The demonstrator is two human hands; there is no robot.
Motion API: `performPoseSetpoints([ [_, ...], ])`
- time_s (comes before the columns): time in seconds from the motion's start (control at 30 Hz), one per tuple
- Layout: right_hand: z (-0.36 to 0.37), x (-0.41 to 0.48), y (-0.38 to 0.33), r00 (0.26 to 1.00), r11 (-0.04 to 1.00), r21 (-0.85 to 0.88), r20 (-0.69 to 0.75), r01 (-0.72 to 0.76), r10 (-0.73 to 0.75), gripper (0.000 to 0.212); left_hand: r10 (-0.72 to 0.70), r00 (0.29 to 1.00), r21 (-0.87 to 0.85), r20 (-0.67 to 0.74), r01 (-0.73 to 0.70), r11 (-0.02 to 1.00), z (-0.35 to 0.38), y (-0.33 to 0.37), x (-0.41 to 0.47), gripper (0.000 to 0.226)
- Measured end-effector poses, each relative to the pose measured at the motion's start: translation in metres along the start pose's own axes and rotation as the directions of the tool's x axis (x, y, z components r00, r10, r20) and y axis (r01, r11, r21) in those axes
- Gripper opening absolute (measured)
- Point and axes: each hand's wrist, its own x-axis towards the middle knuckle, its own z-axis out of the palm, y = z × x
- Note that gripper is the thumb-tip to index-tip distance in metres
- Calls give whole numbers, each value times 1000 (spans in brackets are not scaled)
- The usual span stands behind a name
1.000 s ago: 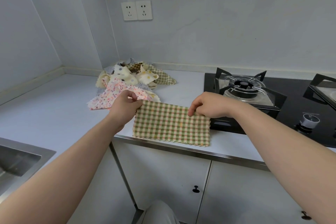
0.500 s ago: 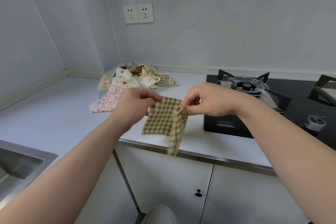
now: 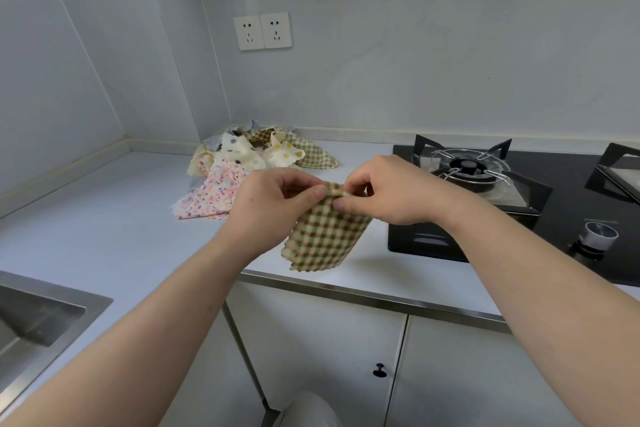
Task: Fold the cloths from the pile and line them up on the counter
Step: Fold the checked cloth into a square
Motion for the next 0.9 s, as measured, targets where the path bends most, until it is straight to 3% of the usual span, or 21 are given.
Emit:
performPoseSetpoints([
  [0.2,0,-4,2,997,999,-49,82,4,0,31,-37,993,26,-111,40,999,-6,-10,8,9],
  [0.37,-4,-6,-2,989,997,1,125,83,-83,16,-51,987,13,-154,53,998,-10,-18,13,12],
  [0.67,-10,-8,-13,974,907,395,105,144,-200,20,-182,975,-214,-129,151,965,-6,-34,17,15],
  [0.9,-7,-8,-14,979,887,435,49,156,-196,15,-224,964,-363,-144,159,918,9,-35,21,14],
])
